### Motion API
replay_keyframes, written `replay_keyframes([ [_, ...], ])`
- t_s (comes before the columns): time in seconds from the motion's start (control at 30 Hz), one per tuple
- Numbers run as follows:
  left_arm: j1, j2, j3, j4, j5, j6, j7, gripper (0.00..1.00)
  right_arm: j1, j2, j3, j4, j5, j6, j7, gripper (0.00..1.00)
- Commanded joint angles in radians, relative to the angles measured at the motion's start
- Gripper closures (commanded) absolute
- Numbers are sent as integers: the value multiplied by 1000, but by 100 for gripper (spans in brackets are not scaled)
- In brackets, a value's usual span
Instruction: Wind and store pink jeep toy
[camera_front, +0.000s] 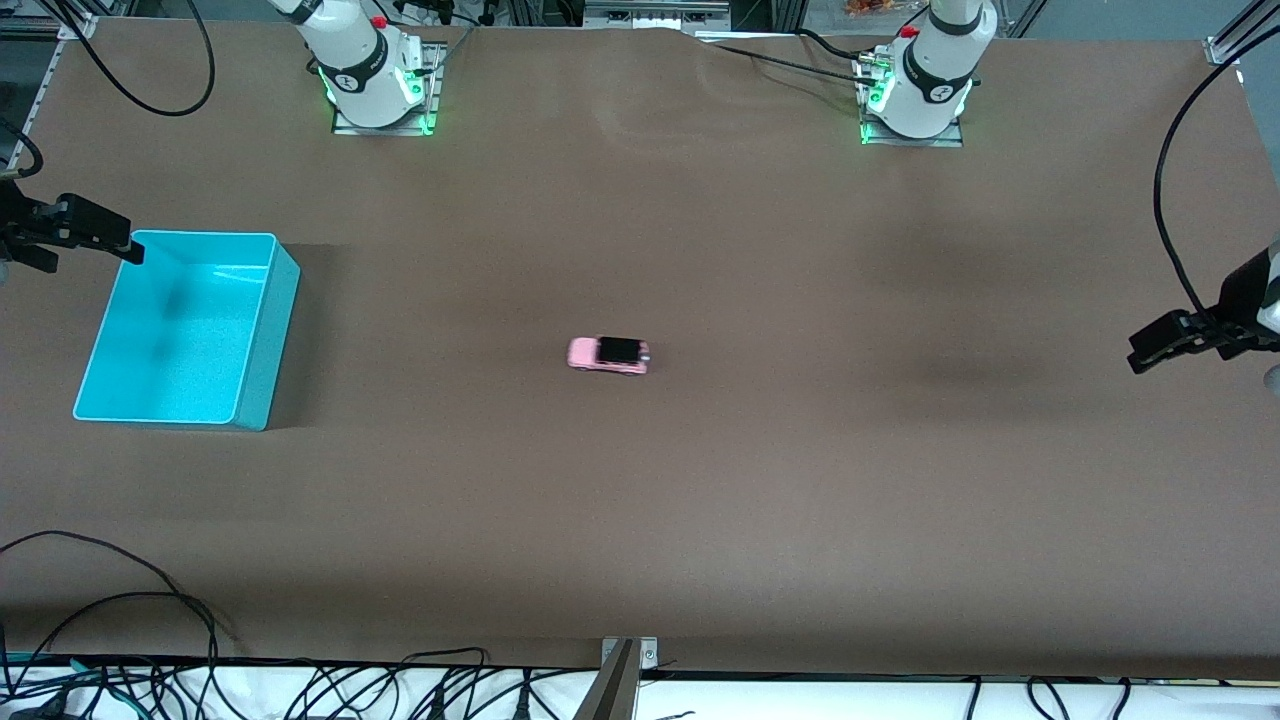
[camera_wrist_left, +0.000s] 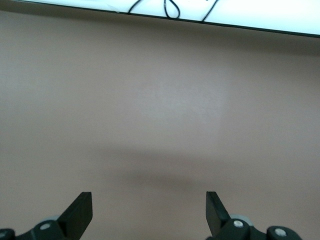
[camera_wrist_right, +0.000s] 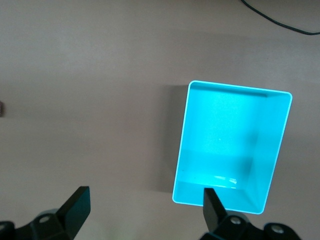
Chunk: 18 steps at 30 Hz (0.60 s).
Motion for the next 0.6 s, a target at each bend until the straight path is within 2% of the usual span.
replay_keyframes([
  [0.0, 3, 5, -8, 49, -50, -58, 61, 0, 1, -7, 4, -3, -6, -8, 8, 0],
  [0.17, 3, -32, -10, 47, -72, -66, 81, 0, 1, -7, 4, -3, -6, -8, 8, 0],
  [0.27, 13, -35, -16, 36, -104, -66, 87, 0, 1, -7, 4, -3, -6, -8, 8, 0],
  [0.57, 16, -37, -14, 15, -106, -98, 144, 0, 1, -7, 4, -3, -6, -8, 8, 0],
])
